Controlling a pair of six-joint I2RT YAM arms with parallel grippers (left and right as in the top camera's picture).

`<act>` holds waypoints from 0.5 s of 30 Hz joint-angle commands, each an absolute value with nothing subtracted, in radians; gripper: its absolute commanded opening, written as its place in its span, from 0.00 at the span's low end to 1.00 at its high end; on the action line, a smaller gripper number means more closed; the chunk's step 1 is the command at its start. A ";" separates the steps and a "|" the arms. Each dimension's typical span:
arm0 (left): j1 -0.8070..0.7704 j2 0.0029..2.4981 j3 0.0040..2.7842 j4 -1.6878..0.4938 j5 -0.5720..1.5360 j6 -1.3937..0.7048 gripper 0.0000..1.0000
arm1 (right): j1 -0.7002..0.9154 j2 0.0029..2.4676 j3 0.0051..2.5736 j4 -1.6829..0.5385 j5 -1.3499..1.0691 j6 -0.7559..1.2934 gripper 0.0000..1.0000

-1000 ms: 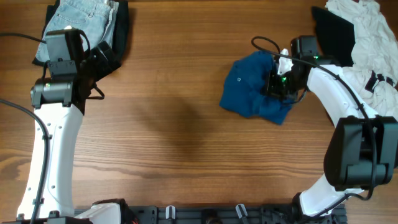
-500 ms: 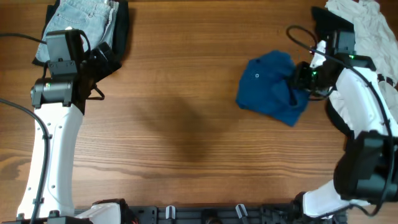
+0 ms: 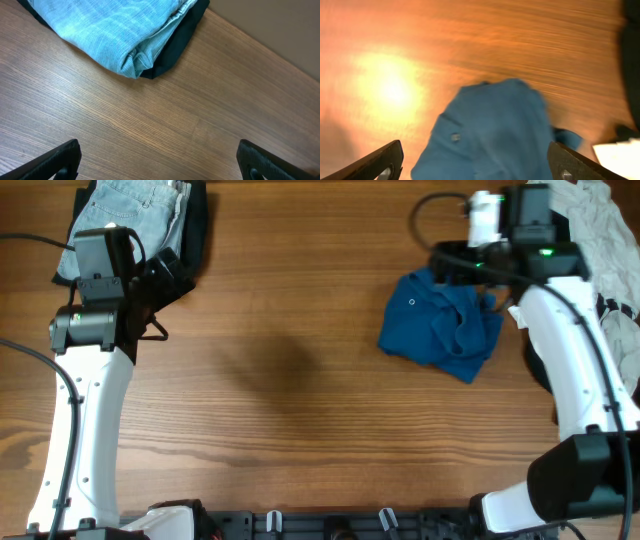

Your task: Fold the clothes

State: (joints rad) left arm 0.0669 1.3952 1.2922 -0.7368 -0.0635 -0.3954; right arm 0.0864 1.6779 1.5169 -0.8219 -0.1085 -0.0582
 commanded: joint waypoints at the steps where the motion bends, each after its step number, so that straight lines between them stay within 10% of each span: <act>1: 0.070 1.403 1.290 -0.734 -0.081 -0.397 1.00 | 0.176 1.784 1.501 -0.823 0.011 -0.162 0.93; 10: 0.070 1.403 1.290 -0.734 -0.081 -0.371 1.00 | 0.183 1.947 1.501 -0.751 0.220 -0.104 0.75; 15: 0.070 1.403 1.290 -0.734 -0.081 -0.370 1.00 | 0.165 1.947 1.501 -0.741 0.244 -0.064 0.32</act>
